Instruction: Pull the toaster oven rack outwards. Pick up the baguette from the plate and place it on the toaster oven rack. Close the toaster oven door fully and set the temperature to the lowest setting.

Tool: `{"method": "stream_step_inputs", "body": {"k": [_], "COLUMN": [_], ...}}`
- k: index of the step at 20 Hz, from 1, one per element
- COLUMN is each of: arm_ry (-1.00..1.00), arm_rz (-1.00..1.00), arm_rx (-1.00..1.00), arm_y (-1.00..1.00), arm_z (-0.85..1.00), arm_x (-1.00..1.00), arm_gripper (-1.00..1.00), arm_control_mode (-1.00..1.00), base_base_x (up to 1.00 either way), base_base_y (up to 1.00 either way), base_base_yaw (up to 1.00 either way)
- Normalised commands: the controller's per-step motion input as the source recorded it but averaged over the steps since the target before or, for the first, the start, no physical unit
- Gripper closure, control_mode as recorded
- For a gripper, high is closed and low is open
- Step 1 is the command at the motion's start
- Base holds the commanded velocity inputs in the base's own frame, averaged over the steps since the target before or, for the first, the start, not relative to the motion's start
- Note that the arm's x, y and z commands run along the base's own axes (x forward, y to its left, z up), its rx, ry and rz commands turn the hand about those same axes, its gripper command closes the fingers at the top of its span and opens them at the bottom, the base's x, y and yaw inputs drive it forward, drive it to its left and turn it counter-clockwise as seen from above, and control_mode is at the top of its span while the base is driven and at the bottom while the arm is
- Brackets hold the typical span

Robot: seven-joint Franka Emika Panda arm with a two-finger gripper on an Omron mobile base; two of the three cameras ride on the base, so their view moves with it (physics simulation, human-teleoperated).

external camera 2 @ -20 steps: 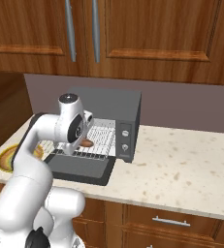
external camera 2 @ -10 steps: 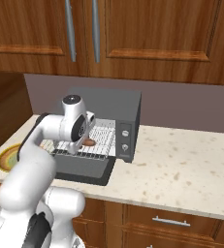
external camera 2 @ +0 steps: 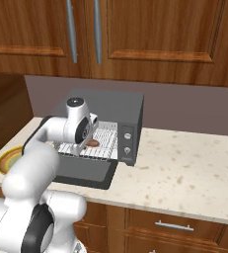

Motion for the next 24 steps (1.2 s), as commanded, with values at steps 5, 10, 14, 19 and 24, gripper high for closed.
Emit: {"method": "stream_step_inputs", "body": {"k": [5,10,14,19,24], "arm_ry": [0.02,0.00,-0.01,0.01,0.07], "arm_rz": [0.01,0.00,0.00,0.00,-0.01], "arm_rx": [-0.03,0.00,0.00,0.00,0.00], "arm_y": [0.00,0.00,0.00,-0.03,-0.13], "arm_z": [-0.40,-0.02,0.09,0.30,0.16], "arm_x": [0.07,0.00,0.00,-0.16,-0.53], "arm_gripper": [-1.00,-1.00,-1.00,-1.00,-1.00], "arm_control_mode": [-1.00,-1.00,-1.00,-1.00,-1.00], "base_base_x": [0.00,0.00,0.00,0.00,0.00], "base_base_y": [0.00,0.00,0.00,0.00,0.00], "base_base_yaw": [0.00,0.00,0.00,0.00,0.00]}}
